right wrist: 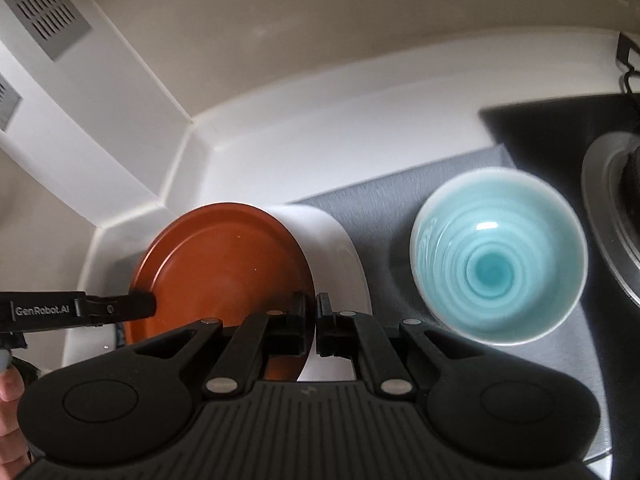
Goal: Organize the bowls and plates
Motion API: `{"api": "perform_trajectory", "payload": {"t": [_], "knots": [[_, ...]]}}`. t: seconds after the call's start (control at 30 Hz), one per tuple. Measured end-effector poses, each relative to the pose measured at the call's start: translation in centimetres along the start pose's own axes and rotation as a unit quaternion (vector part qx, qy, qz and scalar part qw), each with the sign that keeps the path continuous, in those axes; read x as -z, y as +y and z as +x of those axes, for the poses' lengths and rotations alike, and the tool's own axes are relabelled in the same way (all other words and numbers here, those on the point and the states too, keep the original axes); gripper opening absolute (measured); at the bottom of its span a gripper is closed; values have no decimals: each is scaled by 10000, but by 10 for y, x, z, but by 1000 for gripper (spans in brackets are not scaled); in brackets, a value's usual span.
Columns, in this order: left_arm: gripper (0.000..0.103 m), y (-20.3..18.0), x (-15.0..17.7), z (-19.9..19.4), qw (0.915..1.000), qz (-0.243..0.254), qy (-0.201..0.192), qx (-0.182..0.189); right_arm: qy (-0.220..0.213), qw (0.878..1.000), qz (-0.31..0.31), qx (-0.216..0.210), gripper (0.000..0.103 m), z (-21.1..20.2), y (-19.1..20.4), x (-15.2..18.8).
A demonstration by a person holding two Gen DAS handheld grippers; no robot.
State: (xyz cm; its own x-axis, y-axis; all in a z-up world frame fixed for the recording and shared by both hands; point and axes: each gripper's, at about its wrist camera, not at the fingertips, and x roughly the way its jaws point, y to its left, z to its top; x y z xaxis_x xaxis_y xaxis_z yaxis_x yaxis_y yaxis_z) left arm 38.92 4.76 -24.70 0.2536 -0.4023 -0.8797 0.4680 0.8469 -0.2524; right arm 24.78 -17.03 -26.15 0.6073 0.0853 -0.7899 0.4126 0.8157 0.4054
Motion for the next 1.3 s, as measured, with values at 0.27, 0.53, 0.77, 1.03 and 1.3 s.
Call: {"api": "perform_trajectory", "payload": {"t": [0.27,0.53,0.77,1.03,1.3], "knots": [[9,12,10,37,9988,133,287,-386,117,9999,-113,25,4,23,4,6],[11,12,14,6,9988,228,-156,-404,232,9994,-185,152,16,26,1,6],[11,7,13,-2,9984,309,-423,-231,-57,9985,-521,-150,8,0,6,9],[12,8,26,26,9990,292,13,-329,275,9982,-526,-74,3,21,4,23],[20,43,49,-42,9954,-109,-593,-745,80,9975,-617,-334,8,-4,25,27]]}}
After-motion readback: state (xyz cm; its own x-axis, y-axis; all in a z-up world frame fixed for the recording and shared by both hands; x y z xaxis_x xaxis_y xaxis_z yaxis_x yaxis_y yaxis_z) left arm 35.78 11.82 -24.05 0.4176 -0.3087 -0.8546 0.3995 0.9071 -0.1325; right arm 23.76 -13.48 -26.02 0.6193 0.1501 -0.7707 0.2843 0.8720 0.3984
